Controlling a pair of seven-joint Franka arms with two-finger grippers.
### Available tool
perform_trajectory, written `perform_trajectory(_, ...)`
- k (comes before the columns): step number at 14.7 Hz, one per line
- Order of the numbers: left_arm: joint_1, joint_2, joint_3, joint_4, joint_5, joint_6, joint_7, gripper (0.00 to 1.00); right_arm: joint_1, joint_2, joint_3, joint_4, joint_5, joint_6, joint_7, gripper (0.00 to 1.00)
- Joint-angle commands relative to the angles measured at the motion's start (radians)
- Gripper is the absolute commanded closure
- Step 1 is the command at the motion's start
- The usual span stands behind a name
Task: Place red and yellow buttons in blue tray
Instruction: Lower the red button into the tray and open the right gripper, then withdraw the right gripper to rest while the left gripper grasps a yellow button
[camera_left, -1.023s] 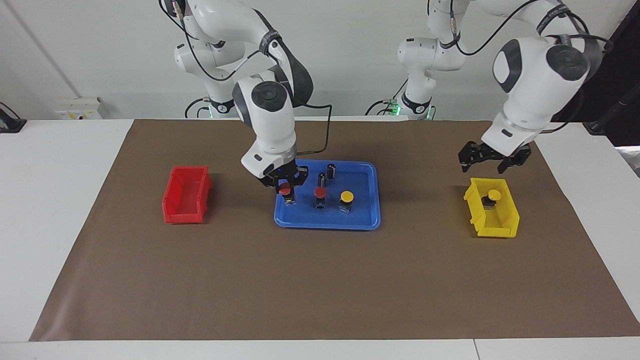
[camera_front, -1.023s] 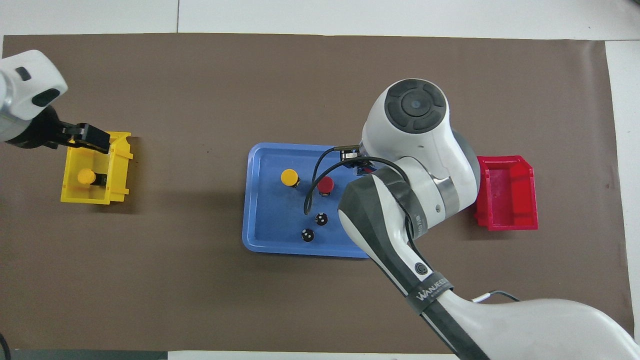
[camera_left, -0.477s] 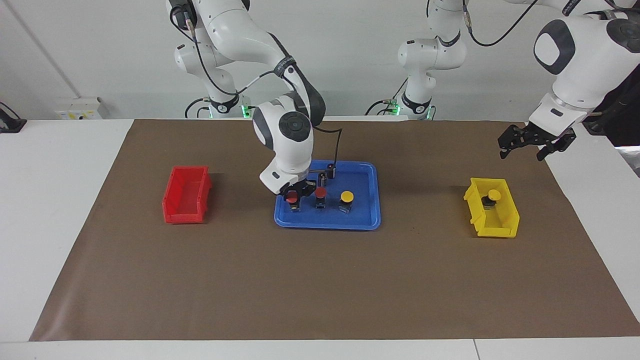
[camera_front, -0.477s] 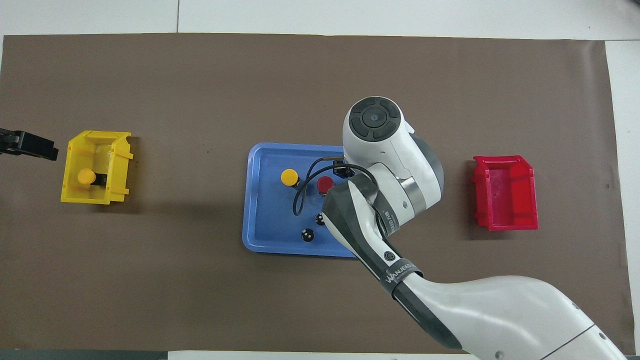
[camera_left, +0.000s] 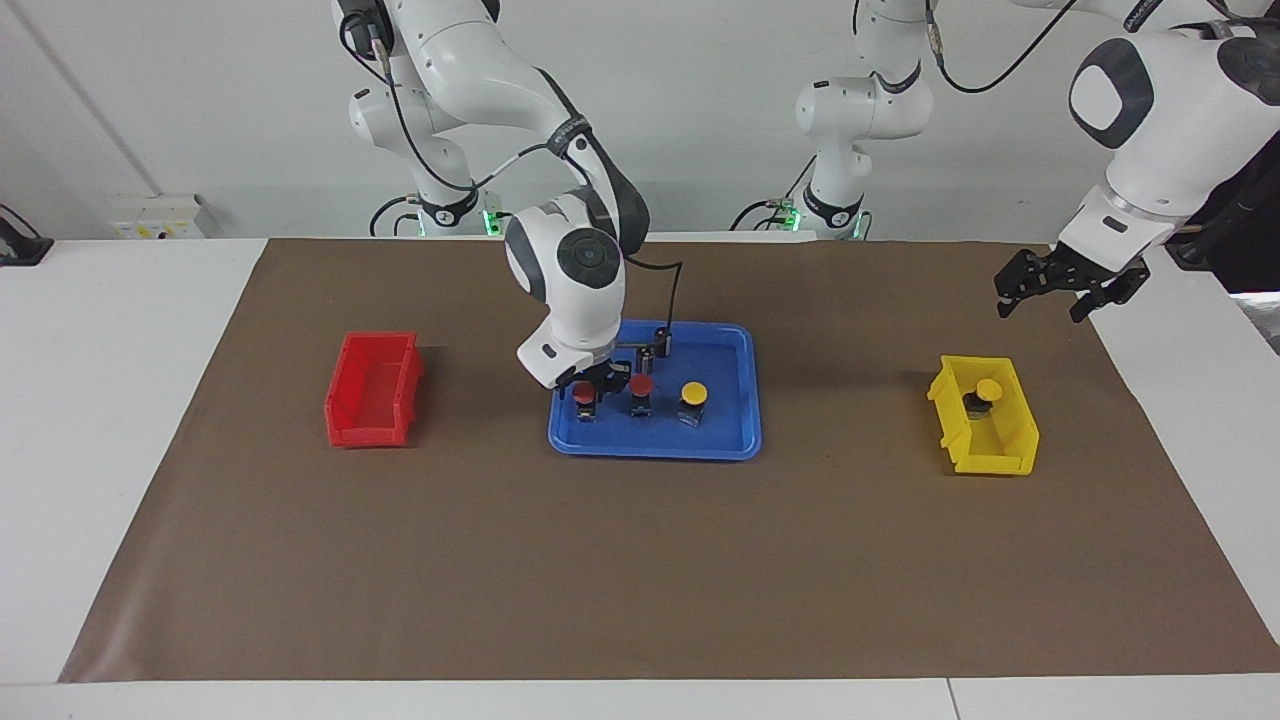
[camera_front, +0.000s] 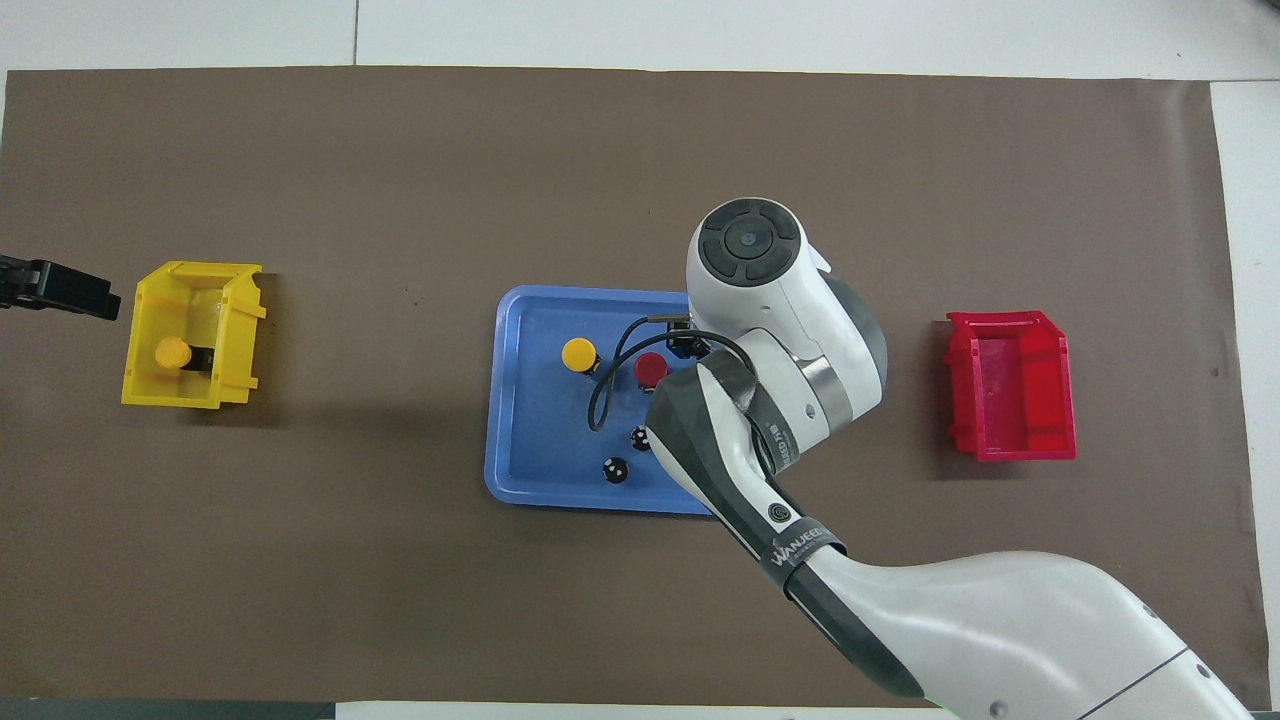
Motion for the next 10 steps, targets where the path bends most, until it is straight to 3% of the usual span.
perform_trajectory(1, 0.013, -0.010, -0.010, -0.003, -0.014, -0.002, 0.002, 0.00, -0.062, -0.066, 0.001, 0.063, -0.013, -0.056, 0.010, 0.01)
perform_trajectory(3, 0.016, -0.013, -0.010, -0.018, -0.014, 0.026, -0.001, 0.00, -0.138, -0.136, 0.001, 0.084, -0.012, -0.095, -0.032, 0.00)
perform_trajectory(6, 0.020, -0.076, -0.007, -0.164, -0.010, 0.148, -0.021, 0.00, -0.261, -0.198, 0.001, 0.173, -0.009, -0.288, -0.195, 0.00)
perform_trajectory(10, 0.022, -0.035, -0.010, -0.216, -0.010, 0.230, -0.020, 0.00, -0.378, -0.294, -0.001, 0.184, -0.009, -0.440, -0.353, 0.00)
